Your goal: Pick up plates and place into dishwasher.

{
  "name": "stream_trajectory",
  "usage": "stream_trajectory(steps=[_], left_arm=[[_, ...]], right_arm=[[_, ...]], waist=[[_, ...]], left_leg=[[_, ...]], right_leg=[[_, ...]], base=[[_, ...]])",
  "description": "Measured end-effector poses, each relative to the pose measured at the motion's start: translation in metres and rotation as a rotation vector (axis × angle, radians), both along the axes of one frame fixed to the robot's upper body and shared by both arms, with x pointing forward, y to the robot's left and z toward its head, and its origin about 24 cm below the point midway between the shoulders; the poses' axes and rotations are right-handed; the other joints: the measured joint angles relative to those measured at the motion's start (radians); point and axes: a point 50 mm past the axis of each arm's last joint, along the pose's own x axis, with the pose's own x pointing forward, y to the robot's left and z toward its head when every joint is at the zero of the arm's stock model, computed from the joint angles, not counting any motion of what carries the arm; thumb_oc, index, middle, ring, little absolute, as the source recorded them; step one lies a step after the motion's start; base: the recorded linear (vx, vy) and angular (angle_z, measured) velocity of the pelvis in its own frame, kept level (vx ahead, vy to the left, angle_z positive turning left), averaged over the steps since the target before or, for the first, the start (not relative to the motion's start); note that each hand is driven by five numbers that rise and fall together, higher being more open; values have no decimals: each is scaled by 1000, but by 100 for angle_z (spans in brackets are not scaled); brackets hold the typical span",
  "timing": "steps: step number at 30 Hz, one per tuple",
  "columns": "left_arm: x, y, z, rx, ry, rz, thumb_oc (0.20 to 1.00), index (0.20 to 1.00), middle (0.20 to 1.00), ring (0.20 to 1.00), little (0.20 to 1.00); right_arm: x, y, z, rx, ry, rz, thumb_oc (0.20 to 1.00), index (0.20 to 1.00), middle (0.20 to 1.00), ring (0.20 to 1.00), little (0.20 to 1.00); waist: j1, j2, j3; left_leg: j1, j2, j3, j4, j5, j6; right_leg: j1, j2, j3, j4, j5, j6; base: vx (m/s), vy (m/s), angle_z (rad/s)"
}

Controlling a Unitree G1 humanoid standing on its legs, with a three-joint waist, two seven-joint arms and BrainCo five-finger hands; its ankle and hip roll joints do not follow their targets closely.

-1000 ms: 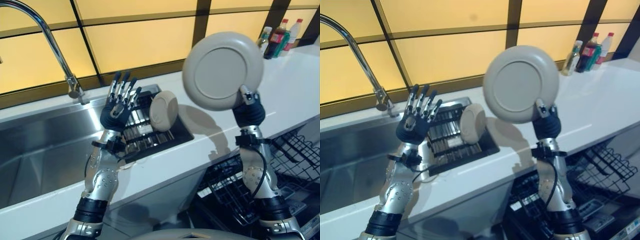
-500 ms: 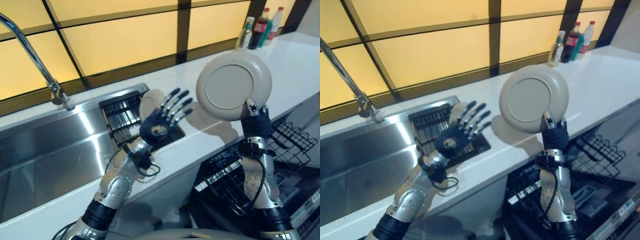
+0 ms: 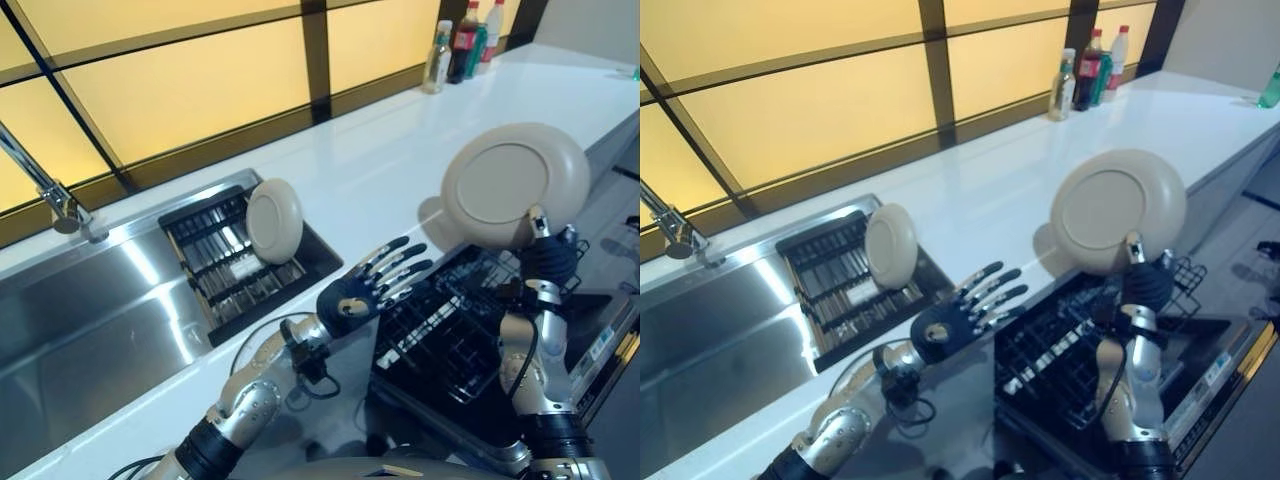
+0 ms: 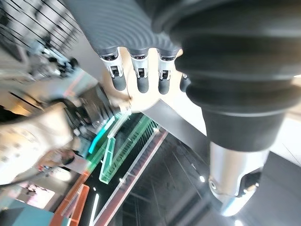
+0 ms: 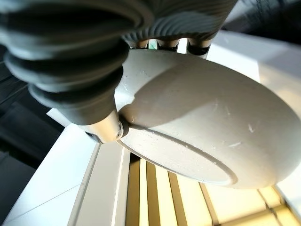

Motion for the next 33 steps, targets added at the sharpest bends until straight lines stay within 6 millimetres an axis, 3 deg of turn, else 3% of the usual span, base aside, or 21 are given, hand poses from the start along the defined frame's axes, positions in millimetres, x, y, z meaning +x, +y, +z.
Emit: stream_trajectory(steps=[2,12,21,24,28,30,33], left_arm=[[0,3,-5,30,7,16,1000,1000,1000,1000,1000],[-1,19,-15,122,-53,30,1000,1000,1000,1000,1000],[0,20,-12,130,-125,-52,1000,1000,1000,1000,1000],[-1,22,-13,124,-152,-118,1000,1000,1000,1000,1000],[-2,27,-14,117,-153,-172,1000,1000,1000,1000,1000],[-1,28,-11,79,-132,-188,1000,1000,1000,1000,1000],[-1,11,1,26,-146,-289,1000,1000,1000,1000,1000]], right_arm=[[-2,-11,1,-24,12,-54,200,200,200,200,200],[-7,-29,13,-265,68,-223,200,200,200,200,200],[-9,-40,-13,-264,214,-233,200,200,200,200,200],[-9,-41,-19,-260,251,-193,200,200,200,200,200],[4,-35,-21,-238,260,-127,200,200,200,200,200],[8,-31,-26,-232,282,-112,200,200,200,200,200],[7,-35,-41,-222,347,-123,200,200,200,200,200]], waist=[[1,-1,5],[2,11,19],[-1,13,39],[-19,12,41],[7,5,46],[8,3,52],[2,-39,81]], left_leg=[[-2,-1,1,0,-1,2],[-9,-5,-2,0,-4,10],[-35,-8,-2,30,-4,14],[-36,-14,-4,57,-17,12],[-35,-70,-91,106,-66,53],[-39,-70,-77,110,-73,65],[-33,-83,-60,124,-73,78]], right_leg=[[-6,1,4,8,0,0],[-18,-3,4,31,-6,-1],[-46,-7,1,57,-9,1],[-53,-2,9,66,-11,2],[-73,8,84,87,-6,11],[-79,-8,81,88,-15,42],[-85,-27,82,114,-17,57]], base=[[-3,-30,-7],[1,-33,0],[-25,-29,1],[36,26,-8],[-35,66,-73],[-63,86,-64],[-77,81,-9]])
